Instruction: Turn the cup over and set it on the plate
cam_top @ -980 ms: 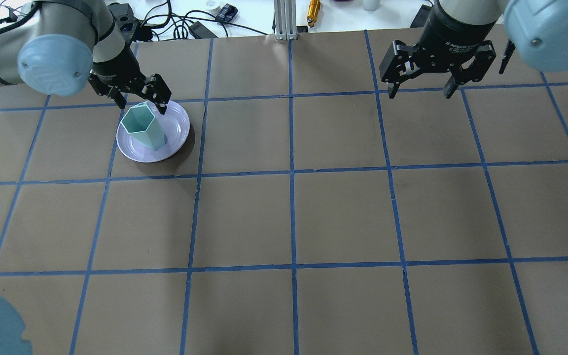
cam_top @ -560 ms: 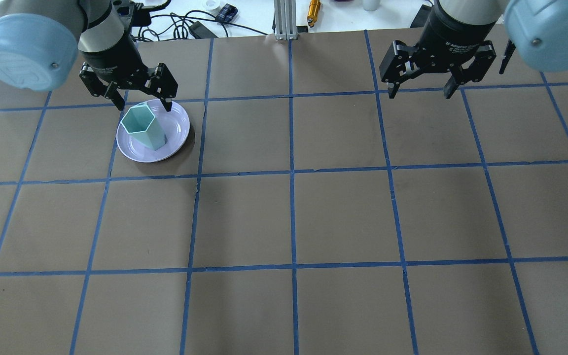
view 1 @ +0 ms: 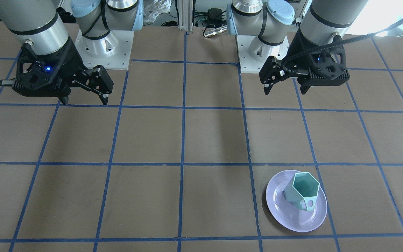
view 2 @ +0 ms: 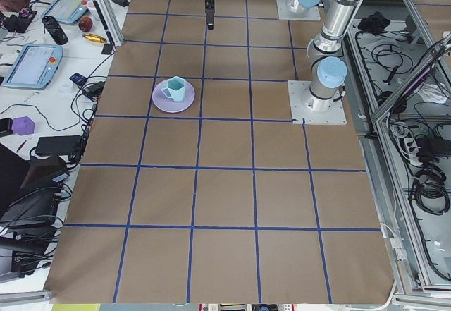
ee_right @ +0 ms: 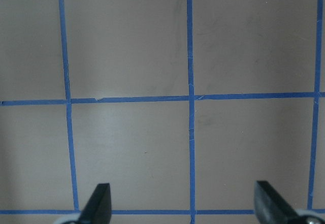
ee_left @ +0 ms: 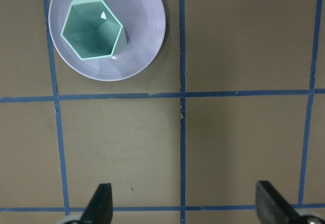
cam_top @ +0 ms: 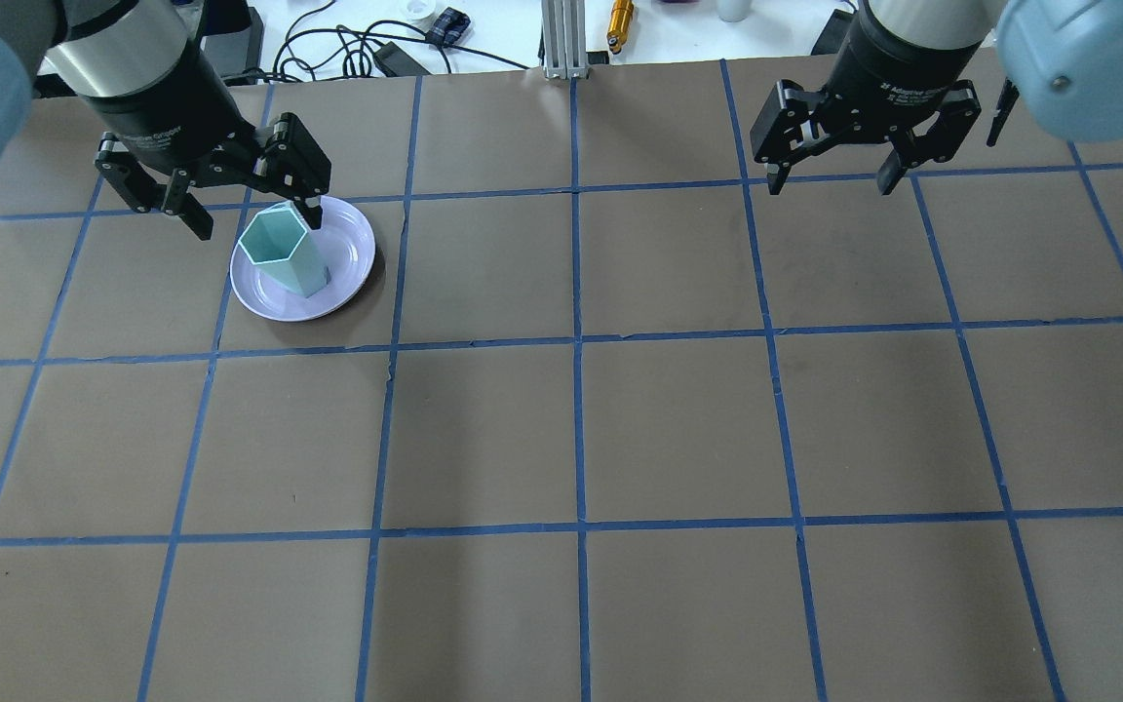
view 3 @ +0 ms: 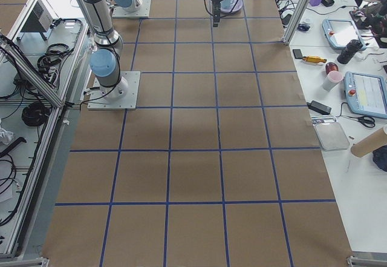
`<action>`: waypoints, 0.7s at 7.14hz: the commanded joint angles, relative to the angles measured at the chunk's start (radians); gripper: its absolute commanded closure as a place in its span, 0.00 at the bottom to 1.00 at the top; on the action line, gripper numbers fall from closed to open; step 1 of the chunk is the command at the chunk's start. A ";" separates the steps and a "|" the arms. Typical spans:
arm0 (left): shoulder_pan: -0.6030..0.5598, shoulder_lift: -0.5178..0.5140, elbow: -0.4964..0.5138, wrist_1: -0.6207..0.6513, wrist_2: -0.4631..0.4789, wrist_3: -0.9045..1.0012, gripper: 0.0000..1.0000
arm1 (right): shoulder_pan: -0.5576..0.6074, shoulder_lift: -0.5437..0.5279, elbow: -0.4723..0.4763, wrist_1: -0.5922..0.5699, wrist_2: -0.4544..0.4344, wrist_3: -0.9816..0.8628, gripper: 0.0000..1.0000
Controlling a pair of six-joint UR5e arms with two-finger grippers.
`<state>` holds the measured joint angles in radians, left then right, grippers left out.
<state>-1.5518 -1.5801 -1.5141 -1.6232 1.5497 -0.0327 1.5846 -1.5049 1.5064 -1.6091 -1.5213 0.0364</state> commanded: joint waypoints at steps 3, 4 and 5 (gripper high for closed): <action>-0.001 0.029 -0.014 -0.014 0.003 -0.007 0.00 | 0.000 0.000 0.000 0.001 0.000 0.000 0.00; -0.001 0.029 -0.014 -0.015 0.003 -0.007 0.00 | 0.000 0.000 0.000 0.000 0.001 0.000 0.00; -0.001 0.029 -0.011 -0.017 0.003 -0.006 0.00 | 0.000 0.000 0.000 0.000 0.000 0.000 0.00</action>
<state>-1.5524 -1.5515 -1.5268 -1.6382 1.5523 -0.0395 1.5846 -1.5049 1.5064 -1.6088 -1.5210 0.0368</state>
